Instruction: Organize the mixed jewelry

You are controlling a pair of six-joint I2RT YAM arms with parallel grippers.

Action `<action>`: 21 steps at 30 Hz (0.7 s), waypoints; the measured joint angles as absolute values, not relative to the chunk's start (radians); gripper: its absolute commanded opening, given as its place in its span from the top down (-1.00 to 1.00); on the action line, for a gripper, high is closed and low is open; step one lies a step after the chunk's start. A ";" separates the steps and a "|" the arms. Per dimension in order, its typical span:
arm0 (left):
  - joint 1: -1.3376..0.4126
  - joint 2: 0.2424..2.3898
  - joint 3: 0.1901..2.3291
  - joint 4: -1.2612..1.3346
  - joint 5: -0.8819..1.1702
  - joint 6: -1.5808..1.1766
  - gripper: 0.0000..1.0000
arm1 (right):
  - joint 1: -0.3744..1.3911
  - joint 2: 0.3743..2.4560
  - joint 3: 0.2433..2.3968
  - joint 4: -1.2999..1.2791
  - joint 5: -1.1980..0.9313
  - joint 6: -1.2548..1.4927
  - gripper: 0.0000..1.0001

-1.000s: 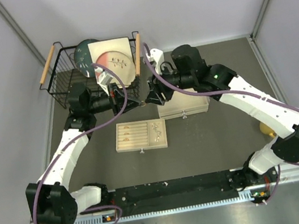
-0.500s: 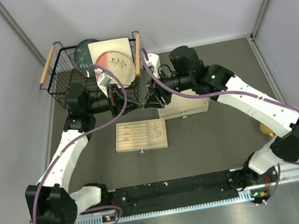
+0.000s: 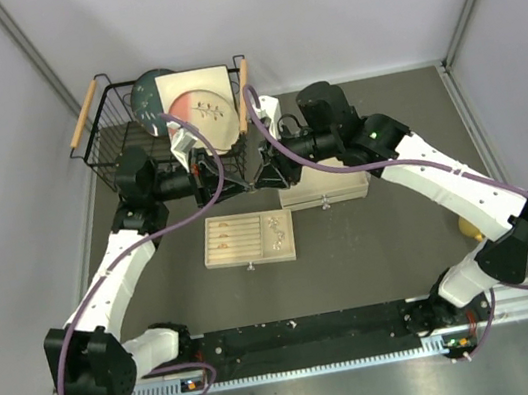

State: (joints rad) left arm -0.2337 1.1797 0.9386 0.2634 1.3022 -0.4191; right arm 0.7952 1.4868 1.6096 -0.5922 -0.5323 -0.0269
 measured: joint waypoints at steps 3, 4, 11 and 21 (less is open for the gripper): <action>-0.234 1.175 0.939 0.268 1.303 -0.421 1.00 | 0.795 1.487 1.610 -0.592 -0.541 -0.027 0.65; -0.233 1.174 0.939 0.270 1.304 -0.421 1.00 | 0.795 1.487 1.610 -0.592 -0.544 -0.027 0.68; -0.233 1.173 0.939 0.270 1.305 -0.424 1.00 | 0.794 1.488 1.610 -0.592 -0.564 -0.027 0.99; -0.228 1.148 0.935 0.176 1.219 -0.334 0.15 | 0.793 1.491 1.610 -0.591 -0.562 -0.028 1.00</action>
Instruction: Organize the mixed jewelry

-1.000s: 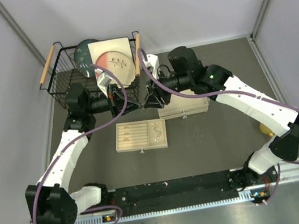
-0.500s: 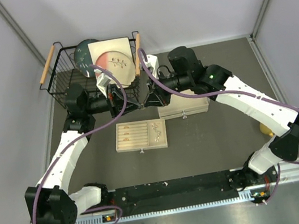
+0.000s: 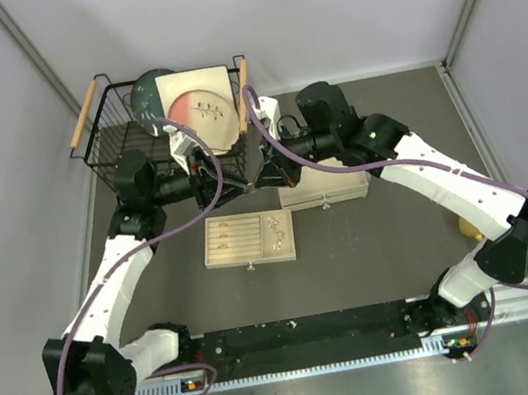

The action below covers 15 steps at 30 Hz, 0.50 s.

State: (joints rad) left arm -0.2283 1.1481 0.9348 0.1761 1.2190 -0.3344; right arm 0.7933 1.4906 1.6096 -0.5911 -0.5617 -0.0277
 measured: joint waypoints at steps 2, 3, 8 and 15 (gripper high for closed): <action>-0.215 1.132 0.935 0.118 1.179 -0.283 0.03 | 0.793 1.491 1.609 -0.592 -0.545 -0.034 1.00; -0.204 1.125 0.935 0.094 1.162 -0.261 0.00 | 0.793 1.491 1.608 -0.591 -0.537 -0.036 1.00; -0.078 1.105 0.932 0.025 1.107 -0.191 -0.22 | 0.793 1.490 1.596 -0.590 -0.495 -0.046 1.00; 0.160 1.075 0.902 -0.078 1.099 -0.090 -0.22 | 0.819 1.497 1.591 -0.584 -0.398 -0.080 1.00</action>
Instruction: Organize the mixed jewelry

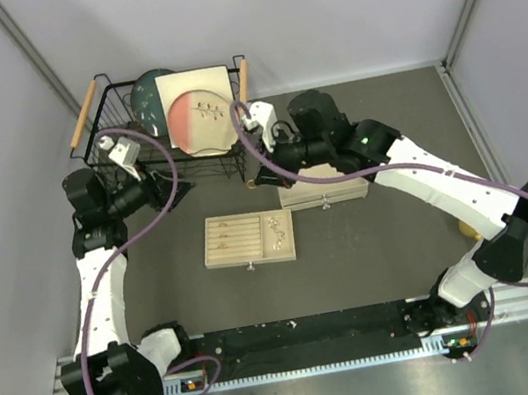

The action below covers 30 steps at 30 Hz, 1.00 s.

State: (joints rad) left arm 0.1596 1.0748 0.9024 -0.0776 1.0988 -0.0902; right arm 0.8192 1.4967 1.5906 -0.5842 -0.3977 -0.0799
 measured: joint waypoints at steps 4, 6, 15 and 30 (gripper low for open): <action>0.249 1.056 0.891 -0.169 1.054 -0.010 -0.19 | 0.897 1.550 1.591 -0.561 -0.301 -0.115 1.00; 0.289 1.049 0.884 -0.209 1.020 0.025 -0.18 | 0.944 1.600 1.590 -0.551 -0.258 -0.132 1.00; 0.420 1.045 0.873 -0.332 0.830 0.115 -0.17 | 1.080 1.843 1.590 -0.480 -0.075 -0.218 1.00; 0.667 1.162 0.874 -0.379 0.766 0.161 -0.16 | 1.163 2.053 1.607 -0.372 0.067 -0.274 1.00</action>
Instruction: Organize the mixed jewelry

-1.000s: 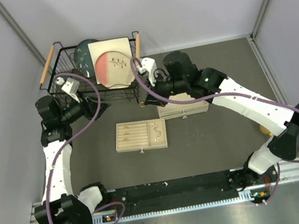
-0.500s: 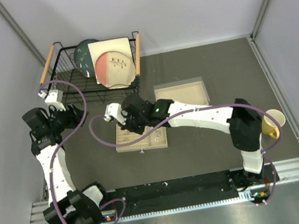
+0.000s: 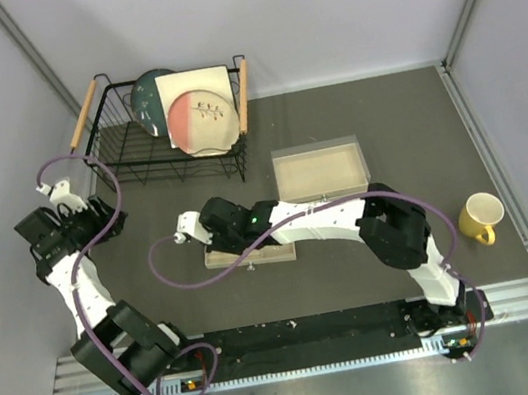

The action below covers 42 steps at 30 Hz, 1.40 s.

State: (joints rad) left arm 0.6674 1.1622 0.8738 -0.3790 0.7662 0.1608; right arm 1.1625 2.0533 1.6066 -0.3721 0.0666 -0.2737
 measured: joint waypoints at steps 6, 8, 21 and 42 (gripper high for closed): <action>0.706 1.189 0.876 -0.394 0.781 0.170 -0.16 | 1.165 2.089 1.622 -0.361 0.077 -0.281 1.00; 0.713 1.189 0.876 -0.398 0.790 0.175 -0.16 | 1.167 2.100 1.636 -0.358 0.082 -0.281 1.00; 0.726 1.203 0.883 -0.415 0.818 0.190 -0.15 | 1.185 2.136 1.652 -0.347 0.086 -0.288 1.00; 0.746 1.241 0.883 -0.423 0.850 0.197 -0.14 | 1.191 2.172 1.652 -0.326 0.104 -0.314 1.00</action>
State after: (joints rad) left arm 0.7456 1.2407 0.8829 -0.4232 0.8497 0.1967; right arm 1.1908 2.1719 1.6520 -0.3264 0.1036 -0.3141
